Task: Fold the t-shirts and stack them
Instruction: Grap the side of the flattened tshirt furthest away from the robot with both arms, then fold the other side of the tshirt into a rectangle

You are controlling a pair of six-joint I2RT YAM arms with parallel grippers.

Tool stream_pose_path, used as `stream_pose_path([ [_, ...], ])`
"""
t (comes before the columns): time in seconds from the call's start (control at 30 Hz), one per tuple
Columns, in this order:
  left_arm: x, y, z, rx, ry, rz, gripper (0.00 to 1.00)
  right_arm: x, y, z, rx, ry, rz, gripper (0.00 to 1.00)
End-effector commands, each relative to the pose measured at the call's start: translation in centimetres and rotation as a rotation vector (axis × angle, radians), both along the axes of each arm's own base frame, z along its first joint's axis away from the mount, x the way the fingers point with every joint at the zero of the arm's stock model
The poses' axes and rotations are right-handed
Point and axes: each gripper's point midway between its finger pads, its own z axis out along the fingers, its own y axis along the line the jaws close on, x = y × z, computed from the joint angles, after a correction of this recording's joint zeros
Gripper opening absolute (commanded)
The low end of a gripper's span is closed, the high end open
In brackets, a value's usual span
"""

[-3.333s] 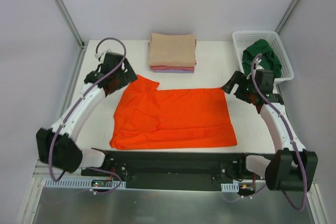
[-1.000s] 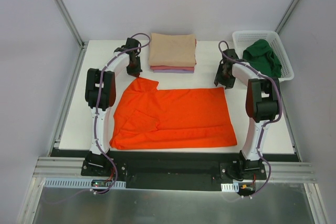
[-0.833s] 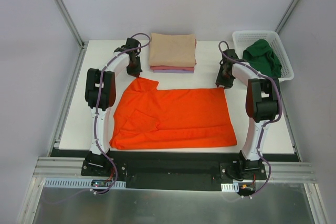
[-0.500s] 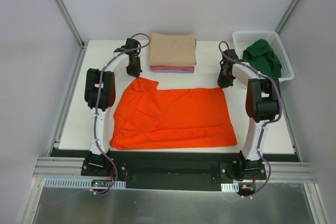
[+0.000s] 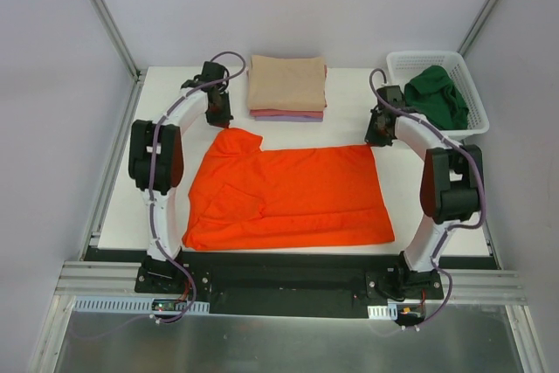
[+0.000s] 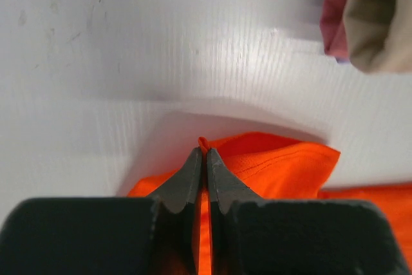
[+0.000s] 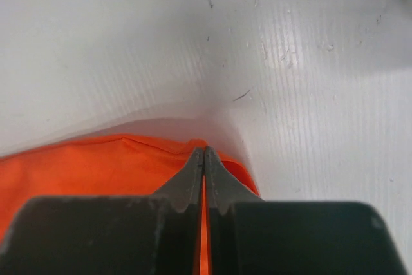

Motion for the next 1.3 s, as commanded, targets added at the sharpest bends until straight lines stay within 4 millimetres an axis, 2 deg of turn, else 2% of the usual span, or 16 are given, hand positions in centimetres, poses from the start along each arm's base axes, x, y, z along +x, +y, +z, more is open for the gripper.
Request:
stream_pose_path([
  [0.0, -1.6, -0.5, 5.8, -0.049, -0.105, 0.005, 0.00, -0.6, 1.0, 3.8, 0.051, -0.108, 0.043, 0.00],
  [0.2, -6.1, -0.8, 6.6, -0.067, -0.128, 0.027, 0.00, -3.1, 1.3, 5.1, 0.071, -0.128, 0.069, 0.01],
  [0.37, -10.9, -1.1, 6.1, -0.085, -0.133, 0.042, 0.00, -5.8, 0.8, 4.6, 0.070, -0.112, 0.070, 0.00],
  [0.6, -16.3, 0.8, 7.2, -0.088, -0.210, 0.151, 0.00, -9.7, -0.1, 5.2, 0.056, -0.146, 0.077, 0.00],
  [0.77, -20.0, 2.3, 6.6, -0.119, -0.243, 0.229, 0.00, -11.6, -0.5, 5.2, 0.046, -0.156, 0.095, 0.00],
  [0.93, -23.1, 2.2, 5.7, -0.196, -0.252, 0.243, 0.00, -12.7, -1.1, 4.6, 0.025, -0.149, 0.092, 0.00],
  [1.07, -25.4, 1.5, 4.1, -0.268, -0.209, 0.240, 0.00, -13.1, -1.1, 4.0, 0.031, -0.139, 0.079, 0.00],
  [1.27, -27.8, 1.3, 2.6, -0.325, -0.185, 0.251, 0.00, -13.9, -1.4, 3.5, 0.024, -0.125, 0.079, 0.00],
])
